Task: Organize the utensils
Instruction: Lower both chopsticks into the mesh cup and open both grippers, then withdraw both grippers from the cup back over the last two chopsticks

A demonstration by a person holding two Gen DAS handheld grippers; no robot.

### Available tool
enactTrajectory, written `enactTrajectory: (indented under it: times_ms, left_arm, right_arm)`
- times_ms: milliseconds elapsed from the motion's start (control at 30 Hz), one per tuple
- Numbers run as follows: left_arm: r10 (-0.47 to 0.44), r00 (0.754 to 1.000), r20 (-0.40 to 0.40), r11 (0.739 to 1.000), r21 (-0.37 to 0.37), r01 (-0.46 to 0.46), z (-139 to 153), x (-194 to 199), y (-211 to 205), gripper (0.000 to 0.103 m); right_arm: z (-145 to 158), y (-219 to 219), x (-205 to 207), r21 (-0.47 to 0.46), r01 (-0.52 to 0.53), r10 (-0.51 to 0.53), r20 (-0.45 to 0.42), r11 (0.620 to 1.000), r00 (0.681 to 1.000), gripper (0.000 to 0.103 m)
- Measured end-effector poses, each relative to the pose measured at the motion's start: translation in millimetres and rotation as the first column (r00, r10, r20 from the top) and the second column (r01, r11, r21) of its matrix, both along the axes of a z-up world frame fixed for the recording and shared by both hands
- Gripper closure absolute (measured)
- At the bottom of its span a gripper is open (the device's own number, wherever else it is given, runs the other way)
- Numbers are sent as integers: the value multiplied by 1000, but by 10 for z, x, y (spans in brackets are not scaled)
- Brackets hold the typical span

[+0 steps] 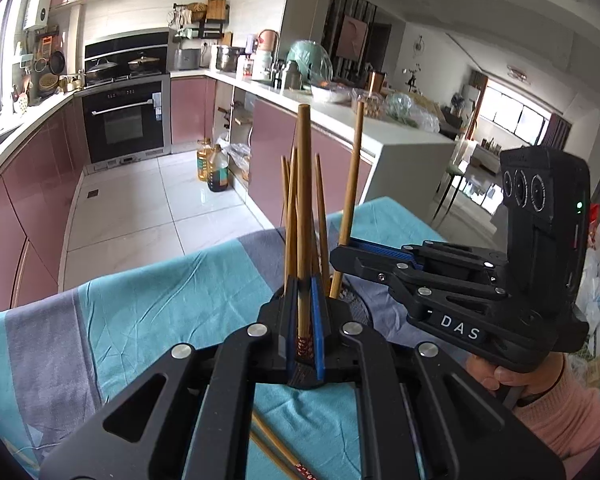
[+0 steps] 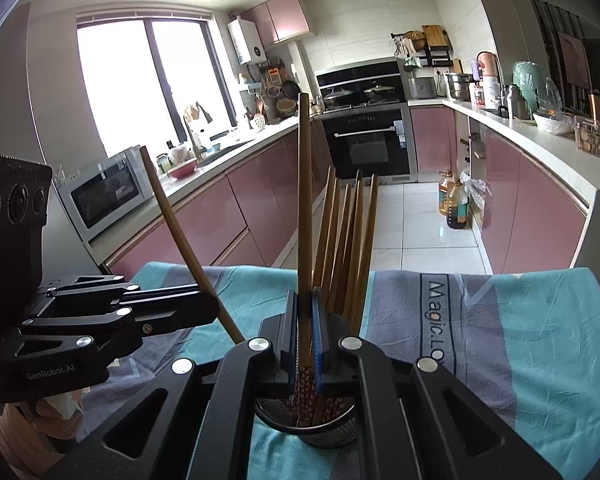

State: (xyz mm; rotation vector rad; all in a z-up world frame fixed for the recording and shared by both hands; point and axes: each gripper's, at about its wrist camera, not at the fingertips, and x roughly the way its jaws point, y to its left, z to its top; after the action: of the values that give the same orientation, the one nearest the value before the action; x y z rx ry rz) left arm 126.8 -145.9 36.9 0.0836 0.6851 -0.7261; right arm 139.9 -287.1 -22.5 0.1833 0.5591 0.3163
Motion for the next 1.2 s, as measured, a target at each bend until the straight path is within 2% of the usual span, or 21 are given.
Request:
enactTrajectory:
  times_ms: [367, 533, 833, 933, 1100, 1200]
  left_arm:
    - [-2, 998, -66, 999, 48, 5, -225, 224, -67, 96]
    - [0, 996, -90, 999, 39, 4, -266, 304, -93, 96]
    - [17, 996, -85, 1000, 0, -17, -302, 285, 49, 95]
    - [45, 997, -60, 999, -12, -46, -310, 197, 160, 85]
    - [113, 994, -15, 993, -30, -113, -342, -2, 447, 69]
    - [168, 986, 8, 985, -30, -167, -390, -113, 666, 54]
  right_arm:
    - [-142, 59, 110, -14, -2, 1, -70, 1000, 998, 97]
    - [-141, 69, 113, -8, 9, -9, -80, 1000, 997, 97]
    - [-175, 43, 94, -3, 23, -23, -88, 1000, 996, 95]
    - [-162, 48, 18, 2, 11, -10, -77, 1000, 997, 93]
    - [-118, 116, -243, -8, -26, 26, -26, 1000, 999, 82]
    - [-114, 233, -460, -30, -87, 87, 0, 996, 996, 71]
